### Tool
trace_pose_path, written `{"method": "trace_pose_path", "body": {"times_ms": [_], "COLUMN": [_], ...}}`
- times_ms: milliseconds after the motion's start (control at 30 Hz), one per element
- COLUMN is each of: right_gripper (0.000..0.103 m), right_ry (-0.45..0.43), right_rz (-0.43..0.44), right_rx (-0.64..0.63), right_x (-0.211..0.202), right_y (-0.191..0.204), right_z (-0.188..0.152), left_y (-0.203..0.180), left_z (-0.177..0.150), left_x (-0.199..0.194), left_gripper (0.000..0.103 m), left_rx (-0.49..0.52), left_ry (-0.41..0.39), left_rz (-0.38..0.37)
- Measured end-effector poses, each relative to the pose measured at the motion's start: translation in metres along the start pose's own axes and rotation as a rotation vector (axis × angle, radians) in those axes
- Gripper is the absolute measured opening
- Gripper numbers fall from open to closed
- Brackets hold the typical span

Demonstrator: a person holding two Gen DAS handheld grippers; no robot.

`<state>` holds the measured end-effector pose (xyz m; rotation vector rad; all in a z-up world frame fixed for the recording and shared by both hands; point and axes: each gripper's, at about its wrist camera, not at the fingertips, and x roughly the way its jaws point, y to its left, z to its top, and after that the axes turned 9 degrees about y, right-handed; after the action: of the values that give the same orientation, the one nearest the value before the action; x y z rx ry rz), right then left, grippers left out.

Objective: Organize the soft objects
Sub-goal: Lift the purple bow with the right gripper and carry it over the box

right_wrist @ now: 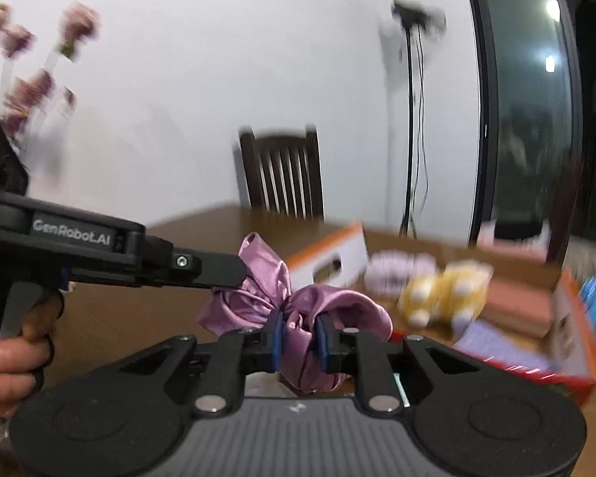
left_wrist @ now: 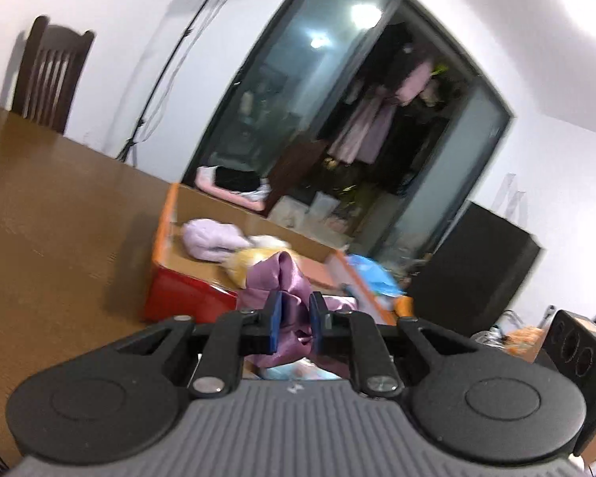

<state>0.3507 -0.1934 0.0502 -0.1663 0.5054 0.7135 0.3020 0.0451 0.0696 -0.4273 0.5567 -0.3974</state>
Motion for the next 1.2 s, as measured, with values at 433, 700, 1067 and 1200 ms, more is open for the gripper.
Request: {"method": "trace_pose_path", "body": {"times_ms": [433, 700, 1067, 1200], "right_gripper": [0.024, 0.036, 0.034, 0.033], "right_ry": [0.158, -0.017, 0.054, 0.044], "right_rz": [-0.065, -0.066, -0.092, -0.101], "right_rx": [0.179, 0.258, 0.227, 0.248], "right_x": [-0.124, -0.144, -0.137, -0.142], "right_y": [0.013, -0.015, 0.014, 0.019], "right_z": [-0.151, -0.131, -0.17, -0.176], "left_y": [-0.05, -0.064, -0.072, -0.063], "left_z": [-0.153, -0.164, -0.143, -0.156], "left_x": [-0.002, 0.001, -0.008, 0.009], "left_gripper": [0.014, 0.015, 0.054, 0.052], "left_rx": [0.104, 0.206, 0.154, 0.14], "left_ry": [0.252, 0.28, 0.195, 0.253], "left_rz": [-0.007, 0.079, -0.004, 0.03]}}
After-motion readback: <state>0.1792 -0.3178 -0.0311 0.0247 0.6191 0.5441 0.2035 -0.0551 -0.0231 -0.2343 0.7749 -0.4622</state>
